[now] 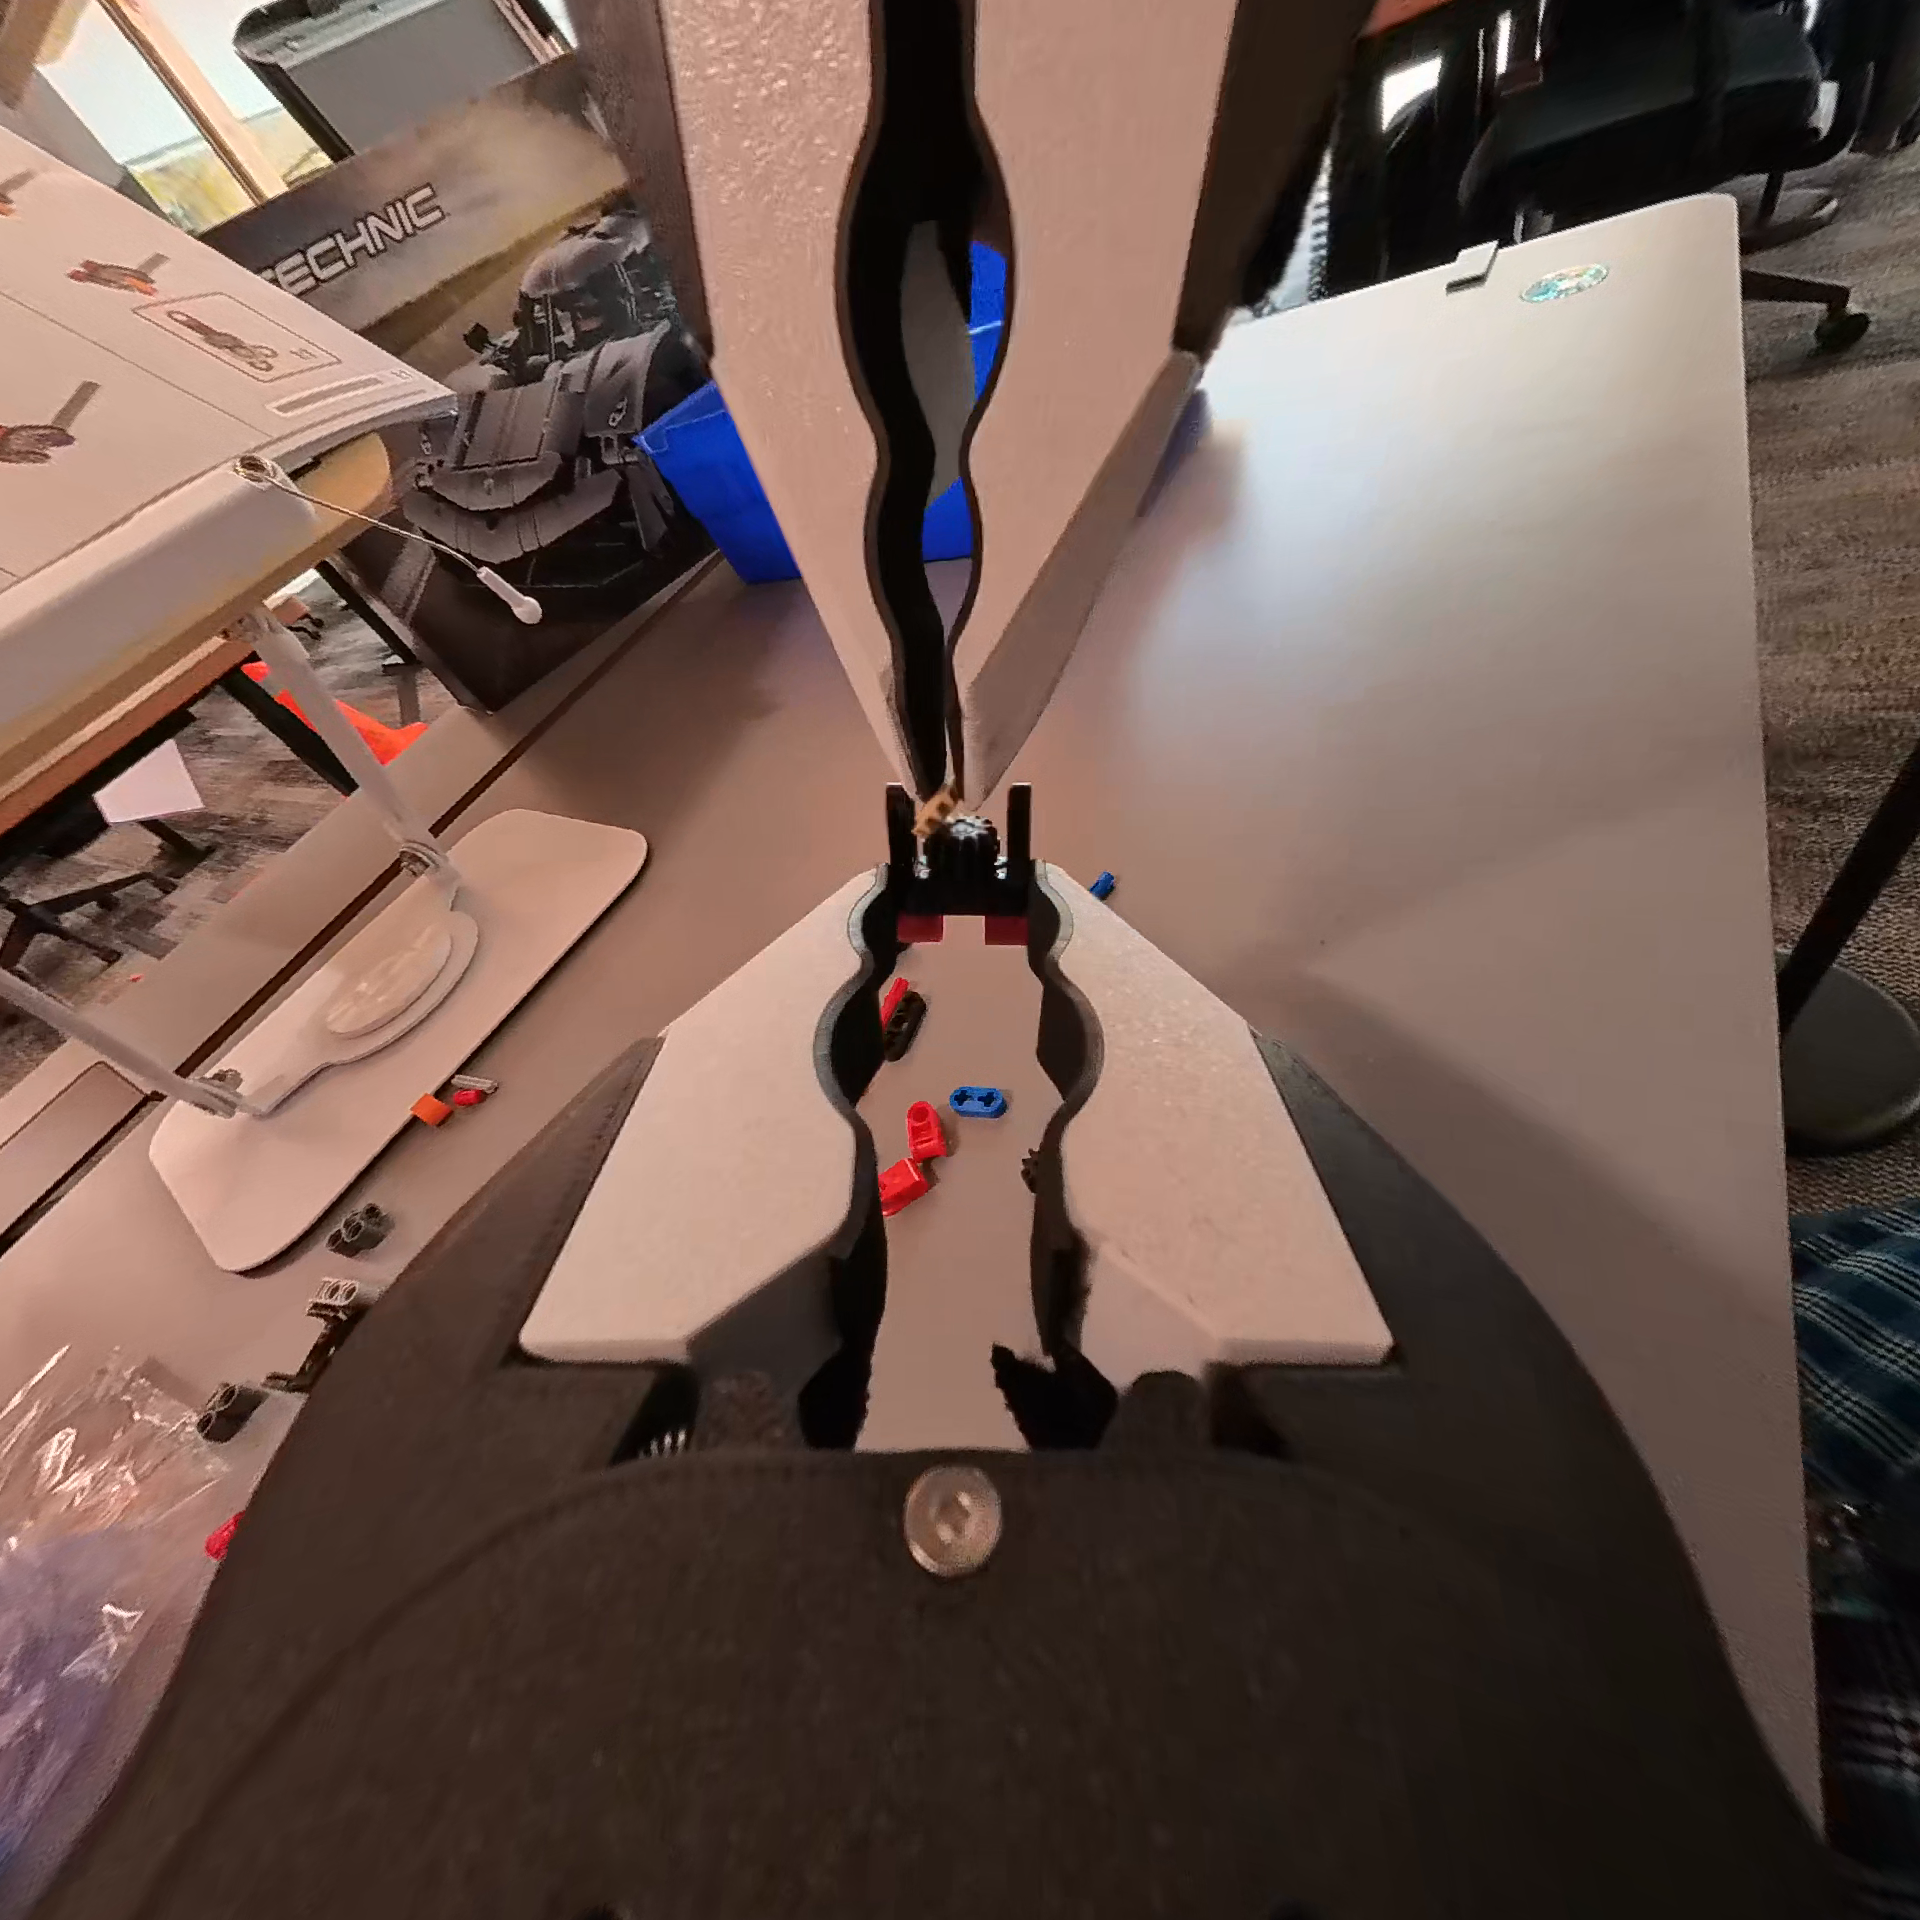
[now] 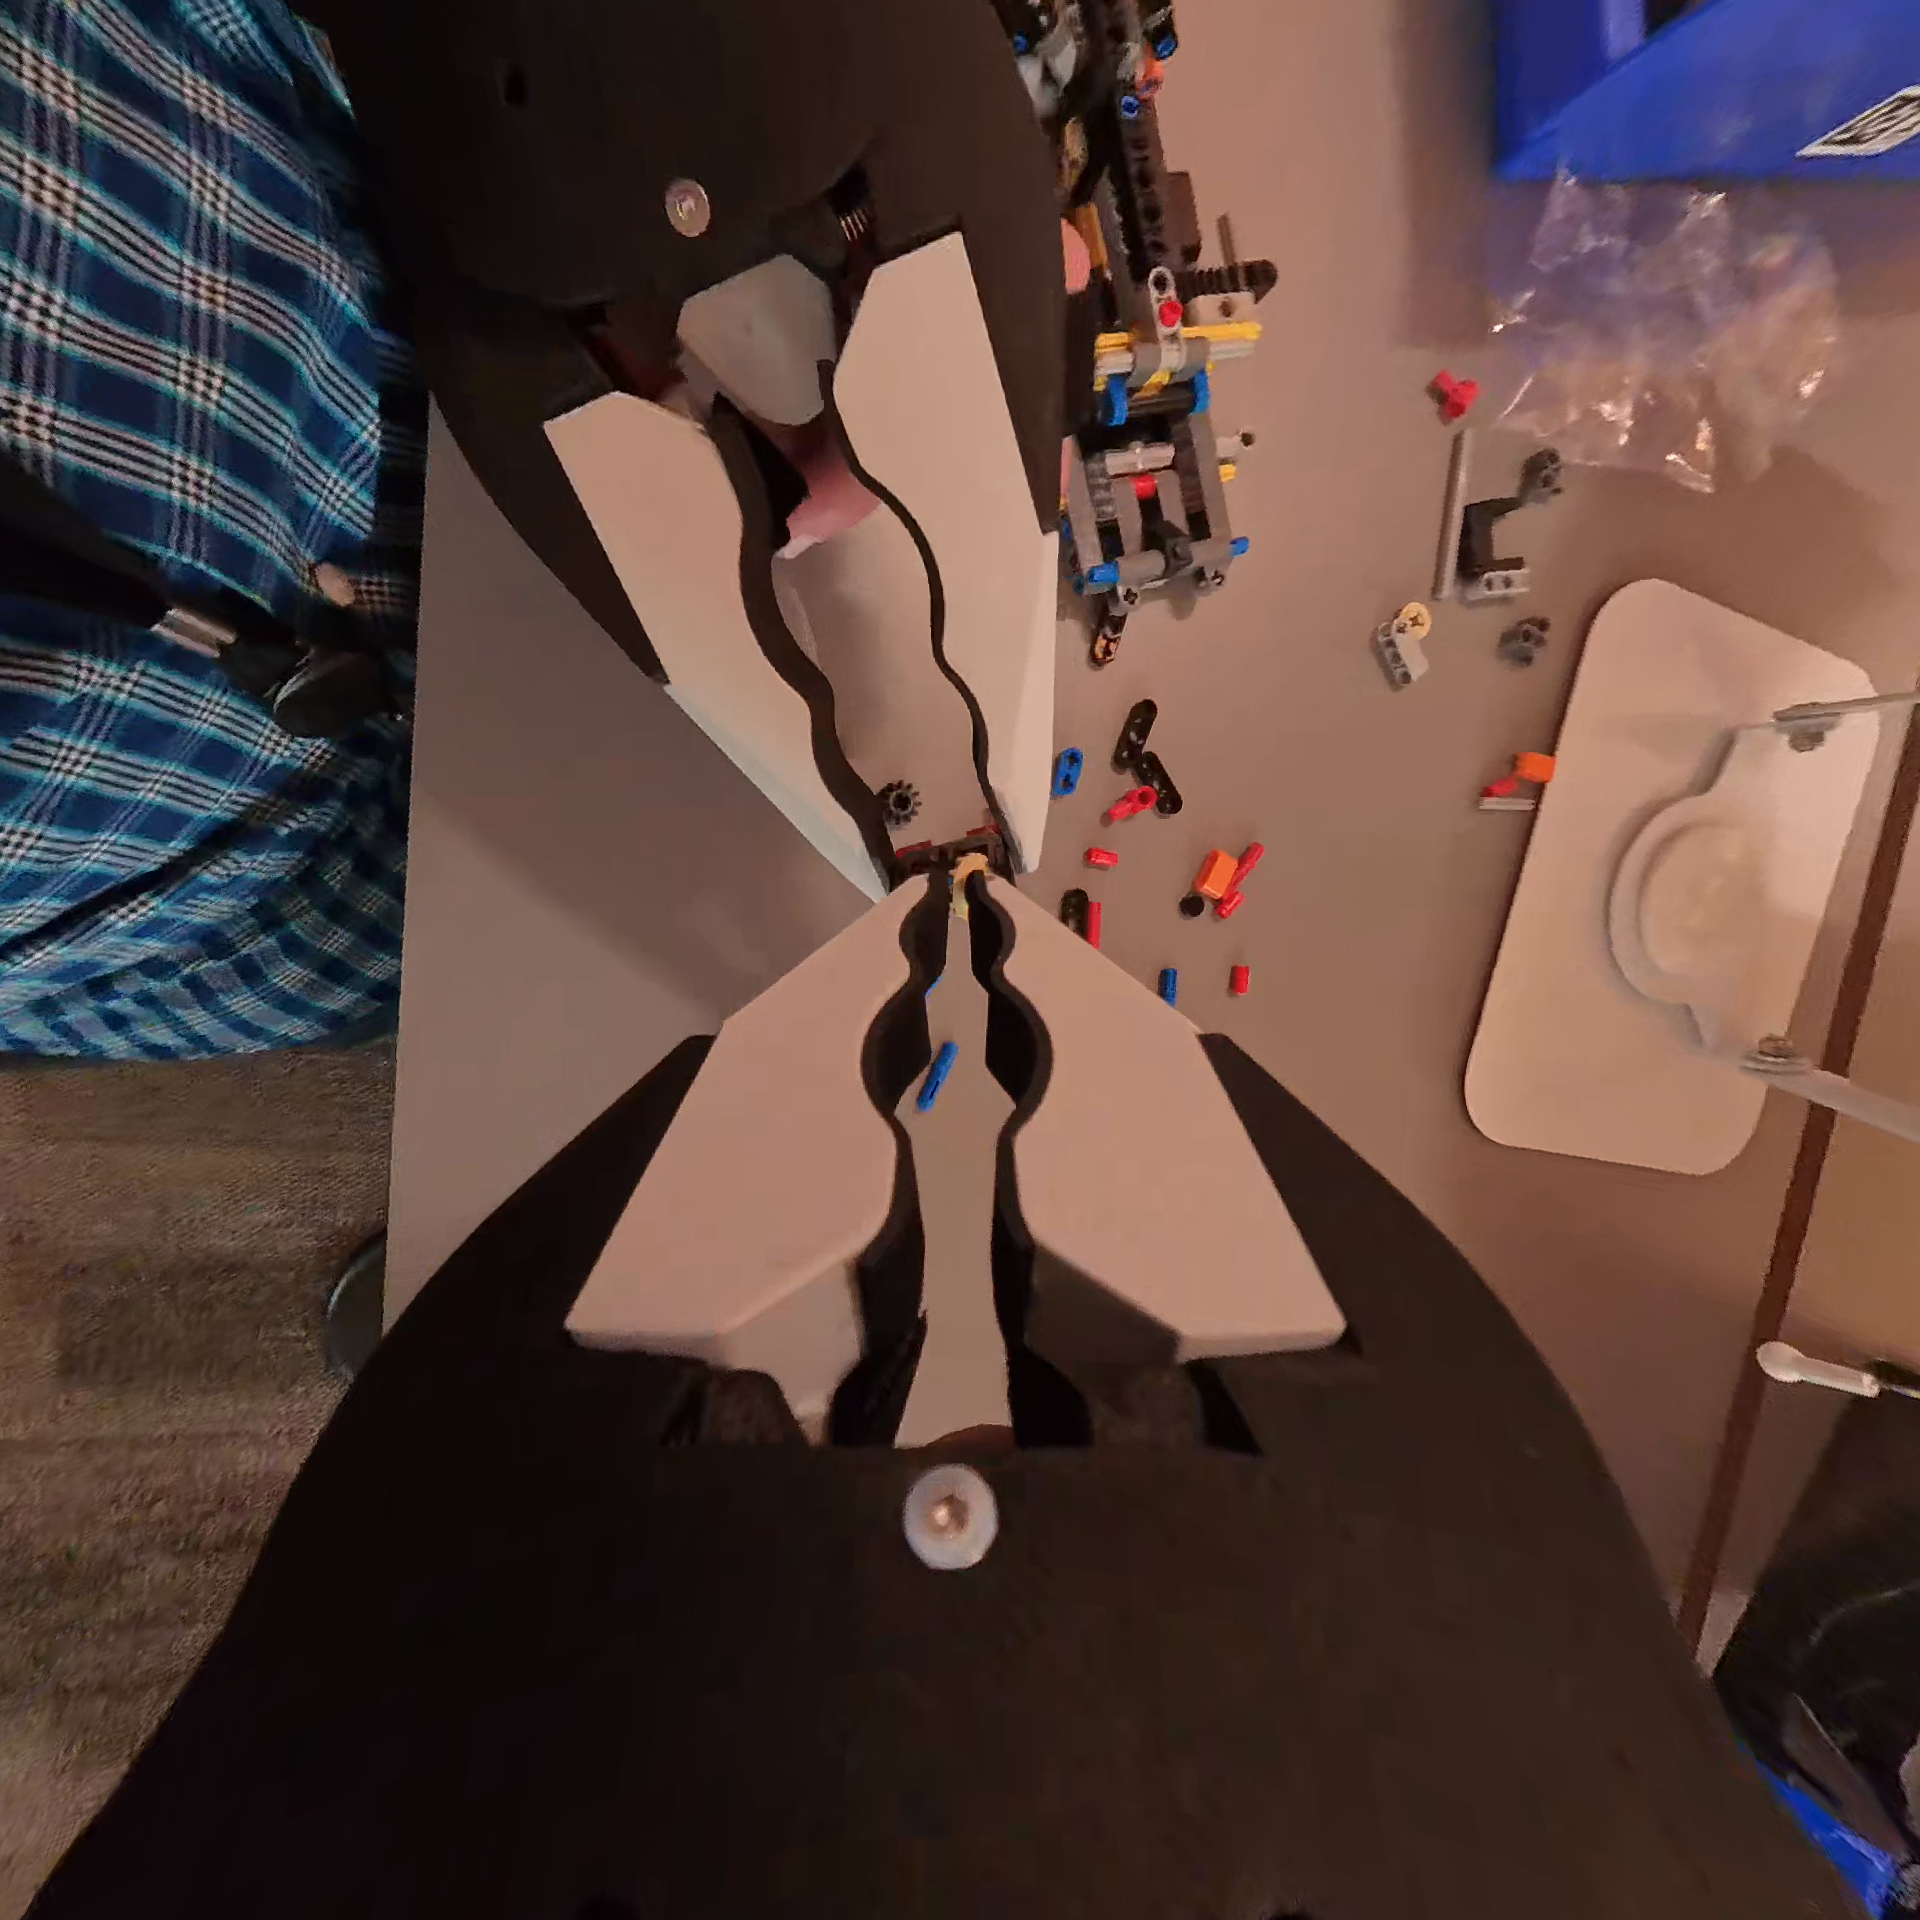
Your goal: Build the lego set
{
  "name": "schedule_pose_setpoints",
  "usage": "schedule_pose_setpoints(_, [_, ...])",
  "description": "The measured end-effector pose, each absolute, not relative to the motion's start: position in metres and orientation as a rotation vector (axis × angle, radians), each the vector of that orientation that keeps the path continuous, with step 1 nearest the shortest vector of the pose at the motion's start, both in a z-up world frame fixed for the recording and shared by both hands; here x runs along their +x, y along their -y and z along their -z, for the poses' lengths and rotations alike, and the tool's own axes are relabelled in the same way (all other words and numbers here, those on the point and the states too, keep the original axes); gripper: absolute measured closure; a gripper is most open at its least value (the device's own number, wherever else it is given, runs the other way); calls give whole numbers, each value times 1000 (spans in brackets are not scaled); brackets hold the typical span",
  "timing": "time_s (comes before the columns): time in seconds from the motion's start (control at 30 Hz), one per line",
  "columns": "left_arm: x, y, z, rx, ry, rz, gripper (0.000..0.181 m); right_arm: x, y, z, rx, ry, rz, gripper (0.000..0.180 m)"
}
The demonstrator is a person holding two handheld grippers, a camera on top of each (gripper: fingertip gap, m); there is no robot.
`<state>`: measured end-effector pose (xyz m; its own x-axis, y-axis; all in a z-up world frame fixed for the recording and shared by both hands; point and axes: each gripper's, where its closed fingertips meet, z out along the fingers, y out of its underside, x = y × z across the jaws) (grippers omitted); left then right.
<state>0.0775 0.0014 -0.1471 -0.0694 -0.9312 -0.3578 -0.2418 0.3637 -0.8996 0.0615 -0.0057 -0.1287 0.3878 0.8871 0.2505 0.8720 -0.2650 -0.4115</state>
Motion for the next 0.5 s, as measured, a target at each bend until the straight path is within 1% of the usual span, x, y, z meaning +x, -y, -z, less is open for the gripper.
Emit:
schedule_pose_setpoints(0.03, [78, -1, 148, -1086, -1565, 809, 158, 61, 6, 129, -2171, 1525, -59, 179])
schedule_pose_setpoints(0.3, [76, -4, 146, -1119, -1544, 864, 158, 60, 1, 127, -2167, 1543, -111, 179])
schedule_pose_setpoints(0.5, [75, -3, 146, -1150, -1536, 928, 158, 59, -1, 127, -2138, 1500, -64, 178])
